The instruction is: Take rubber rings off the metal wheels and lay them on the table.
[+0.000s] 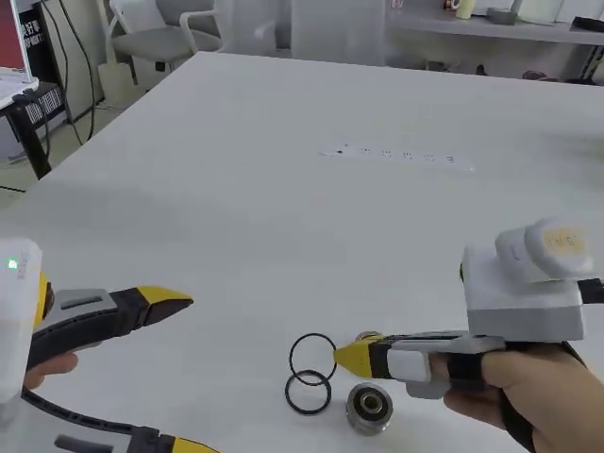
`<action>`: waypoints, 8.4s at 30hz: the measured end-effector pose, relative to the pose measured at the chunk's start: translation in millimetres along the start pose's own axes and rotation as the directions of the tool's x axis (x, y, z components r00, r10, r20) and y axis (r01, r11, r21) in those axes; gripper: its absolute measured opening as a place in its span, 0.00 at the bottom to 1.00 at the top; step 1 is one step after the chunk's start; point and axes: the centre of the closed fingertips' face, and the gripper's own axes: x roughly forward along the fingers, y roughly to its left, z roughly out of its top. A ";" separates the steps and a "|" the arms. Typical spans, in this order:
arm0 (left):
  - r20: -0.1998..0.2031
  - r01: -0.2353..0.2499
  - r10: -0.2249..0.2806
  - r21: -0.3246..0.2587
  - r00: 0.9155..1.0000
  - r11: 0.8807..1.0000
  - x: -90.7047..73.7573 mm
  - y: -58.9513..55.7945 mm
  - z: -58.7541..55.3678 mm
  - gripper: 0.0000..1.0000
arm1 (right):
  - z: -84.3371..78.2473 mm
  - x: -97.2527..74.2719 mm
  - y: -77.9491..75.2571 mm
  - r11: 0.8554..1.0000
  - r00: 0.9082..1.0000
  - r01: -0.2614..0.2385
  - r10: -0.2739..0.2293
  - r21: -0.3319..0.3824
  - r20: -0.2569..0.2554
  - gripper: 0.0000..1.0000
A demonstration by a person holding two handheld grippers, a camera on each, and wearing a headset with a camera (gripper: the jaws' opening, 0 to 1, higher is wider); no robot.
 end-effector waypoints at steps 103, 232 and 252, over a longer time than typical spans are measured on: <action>0.010 0.021 -0.021 0.023 1.000 1.000 1.5 -0.2 16.4 0.85 | 44.5 -32.0 -40.8 0.949 0.980 0.164 -0.126 -0.268 0.153 0.18; -0.088 0.219 -0.208 0.159 0.974 0.963 178.0 14.0 0.3 0.07 | -21.3 -22.4 -84.5 0.914 0.969 0.208 -0.242 -0.349 -0.054 0.00; -0.081 0.210 -0.200 0.159 0.977 0.965 178.0 15.8 -0.1 0.07 | -15.9 -31.6 -96.0 0.868 0.972 0.138 -0.212 0.478 0.104 0.00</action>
